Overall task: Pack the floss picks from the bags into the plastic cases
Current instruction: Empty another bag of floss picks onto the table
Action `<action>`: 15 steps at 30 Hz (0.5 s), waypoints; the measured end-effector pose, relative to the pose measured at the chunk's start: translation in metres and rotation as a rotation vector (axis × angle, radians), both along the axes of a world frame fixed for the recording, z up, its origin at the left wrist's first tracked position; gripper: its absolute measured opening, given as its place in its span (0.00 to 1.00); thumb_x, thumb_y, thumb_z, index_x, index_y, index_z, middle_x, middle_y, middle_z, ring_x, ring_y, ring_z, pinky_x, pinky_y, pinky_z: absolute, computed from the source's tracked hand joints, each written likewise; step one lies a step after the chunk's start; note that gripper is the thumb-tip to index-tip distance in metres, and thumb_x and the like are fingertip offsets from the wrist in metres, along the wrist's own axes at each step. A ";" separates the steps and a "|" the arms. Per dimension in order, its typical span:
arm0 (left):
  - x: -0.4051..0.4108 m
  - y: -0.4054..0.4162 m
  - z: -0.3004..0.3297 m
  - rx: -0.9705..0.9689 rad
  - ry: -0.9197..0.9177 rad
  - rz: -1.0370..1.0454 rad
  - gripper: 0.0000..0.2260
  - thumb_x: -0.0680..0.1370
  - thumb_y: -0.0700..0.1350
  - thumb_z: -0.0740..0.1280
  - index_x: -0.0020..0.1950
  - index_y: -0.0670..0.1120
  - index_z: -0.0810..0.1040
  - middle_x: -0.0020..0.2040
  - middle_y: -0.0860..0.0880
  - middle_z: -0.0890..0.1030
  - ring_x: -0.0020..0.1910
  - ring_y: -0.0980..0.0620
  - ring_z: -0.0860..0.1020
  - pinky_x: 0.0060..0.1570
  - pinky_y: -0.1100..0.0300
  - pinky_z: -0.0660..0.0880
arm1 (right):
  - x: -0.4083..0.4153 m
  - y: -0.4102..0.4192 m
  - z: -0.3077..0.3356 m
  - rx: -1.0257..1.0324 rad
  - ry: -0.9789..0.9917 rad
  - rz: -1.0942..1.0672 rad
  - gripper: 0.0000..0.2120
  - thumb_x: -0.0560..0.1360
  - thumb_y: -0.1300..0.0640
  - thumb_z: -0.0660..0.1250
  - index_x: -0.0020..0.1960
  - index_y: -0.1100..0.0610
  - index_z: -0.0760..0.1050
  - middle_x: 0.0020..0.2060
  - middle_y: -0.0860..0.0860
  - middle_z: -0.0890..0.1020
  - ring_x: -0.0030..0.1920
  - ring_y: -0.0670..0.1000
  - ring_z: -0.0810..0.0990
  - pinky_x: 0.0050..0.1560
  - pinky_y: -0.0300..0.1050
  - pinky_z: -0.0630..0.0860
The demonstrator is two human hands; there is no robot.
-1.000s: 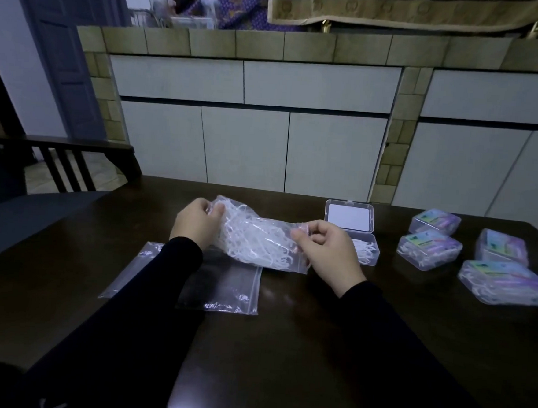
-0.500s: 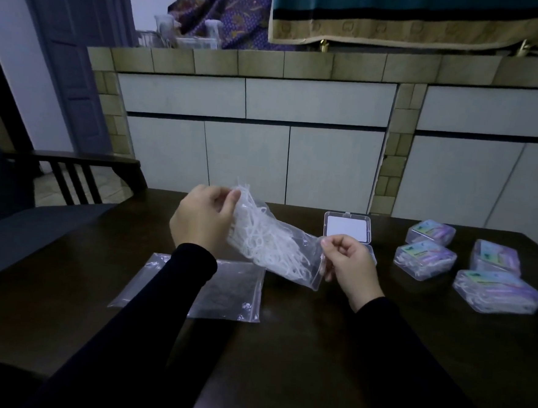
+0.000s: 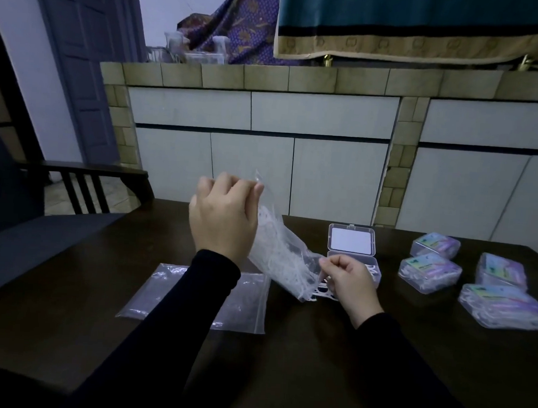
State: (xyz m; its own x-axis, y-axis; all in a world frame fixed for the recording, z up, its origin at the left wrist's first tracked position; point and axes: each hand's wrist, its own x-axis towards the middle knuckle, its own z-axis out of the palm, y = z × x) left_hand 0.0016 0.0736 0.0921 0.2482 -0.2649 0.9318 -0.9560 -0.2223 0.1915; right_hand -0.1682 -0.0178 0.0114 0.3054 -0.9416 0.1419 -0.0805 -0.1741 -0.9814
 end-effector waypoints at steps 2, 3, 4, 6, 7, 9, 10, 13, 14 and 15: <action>0.000 0.002 0.003 -0.036 -0.022 -0.006 0.11 0.80 0.49 0.64 0.45 0.44 0.82 0.40 0.48 0.80 0.40 0.47 0.72 0.38 0.59 0.62 | 0.000 0.002 0.000 -0.023 -0.022 0.005 0.10 0.77 0.59 0.66 0.39 0.62 0.79 0.32 0.51 0.79 0.33 0.47 0.74 0.38 0.40 0.70; 0.000 0.003 0.004 -0.053 -0.030 -0.013 0.11 0.80 0.49 0.64 0.46 0.44 0.82 0.40 0.48 0.80 0.39 0.47 0.72 0.38 0.59 0.62 | 0.000 0.003 0.001 -0.049 -0.035 0.005 0.10 0.77 0.59 0.66 0.39 0.62 0.79 0.32 0.52 0.80 0.35 0.47 0.76 0.40 0.40 0.72; 0.000 0.004 0.005 -0.066 -0.033 -0.020 0.11 0.80 0.49 0.64 0.46 0.45 0.82 0.40 0.48 0.80 0.39 0.47 0.72 0.38 0.59 0.62 | 0.000 0.005 0.002 -0.080 -0.044 0.007 0.10 0.77 0.60 0.66 0.40 0.63 0.79 0.32 0.52 0.80 0.37 0.48 0.77 0.42 0.40 0.73; 0.001 0.005 0.004 -0.073 -0.027 -0.017 0.10 0.80 0.48 0.64 0.46 0.45 0.81 0.41 0.49 0.80 0.40 0.48 0.72 0.39 0.59 0.61 | -0.001 0.008 0.005 -0.136 -0.064 0.016 0.09 0.77 0.60 0.67 0.40 0.62 0.79 0.33 0.52 0.80 0.38 0.48 0.78 0.44 0.40 0.74; 0.002 0.005 0.002 -0.070 -0.018 -0.009 0.10 0.80 0.48 0.64 0.46 0.45 0.81 0.41 0.49 0.80 0.40 0.48 0.72 0.40 0.59 0.60 | -0.002 0.009 0.006 -0.161 -0.079 0.021 0.08 0.77 0.60 0.67 0.40 0.61 0.79 0.33 0.52 0.80 0.38 0.49 0.78 0.45 0.42 0.75; 0.005 0.004 -0.001 -0.054 0.008 0.003 0.10 0.80 0.48 0.63 0.46 0.45 0.80 0.40 0.49 0.80 0.39 0.48 0.73 0.41 0.59 0.58 | -0.003 0.011 0.007 -0.212 -0.097 0.027 0.07 0.77 0.60 0.66 0.41 0.60 0.80 0.34 0.53 0.81 0.39 0.51 0.79 0.46 0.45 0.76; 0.007 0.003 -0.003 -0.046 0.027 0.004 0.10 0.80 0.48 0.62 0.46 0.45 0.80 0.40 0.49 0.80 0.39 0.47 0.73 0.42 0.58 0.58 | -0.004 0.012 0.008 -0.242 -0.093 0.034 0.06 0.77 0.60 0.66 0.42 0.59 0.80 0.36 0.54 0.81 0.41 0.52 0.79 0.46 0.46 0.77; 0.013 0.000 -0.012 0.023 0.129 -0.022 0.10 0.81 0.49 0.61 0.47 0.45 0.78 0.39 0.49 0.80 0.41 0.46 0.73 0.45 0.56 0.59 | -0.002 0.015 0.006 -0.316 -0.018 0.090 0.04 0.76 0.58 0.67 0.45 0.54 0.80 0.39 0.52 0.82 0.42 0.50 0.78 0.45 0.43 0.77; 0.015 -0.001 -0.016 0.060 0.161 -0.030 0.11 0.82 0.49 0.60 0.48 0.46 0.78 0.39 0.49 0.79 0.42 0.47 0.73 0.45 0.56 0.59 | -0.001 0.016 0.005 -0.328 0.018 0.099 0.03 0.76 0.57 0.68 0.45 0.52 0.80 0.39 0.49 0.82 0.42 0.48 0.78 0.44 0.41 0.77; 0.018 -0.002 -0.021 0.095 0.182 -0.034 0.11 0.82 0.50 0.59 0.49 0.46 0.77 0.39 0.50 0.78 0.42 0.47 0.74 0.46 0.56 0.59 | 0.000 0.016 0.004 -0.335 0.048 0.100 0.03 0.76 0.56 0.68 0.45 0.50 0.80 0.39 0.47 0.82 0.41 0.46 0.77 0.44 0.40 0.76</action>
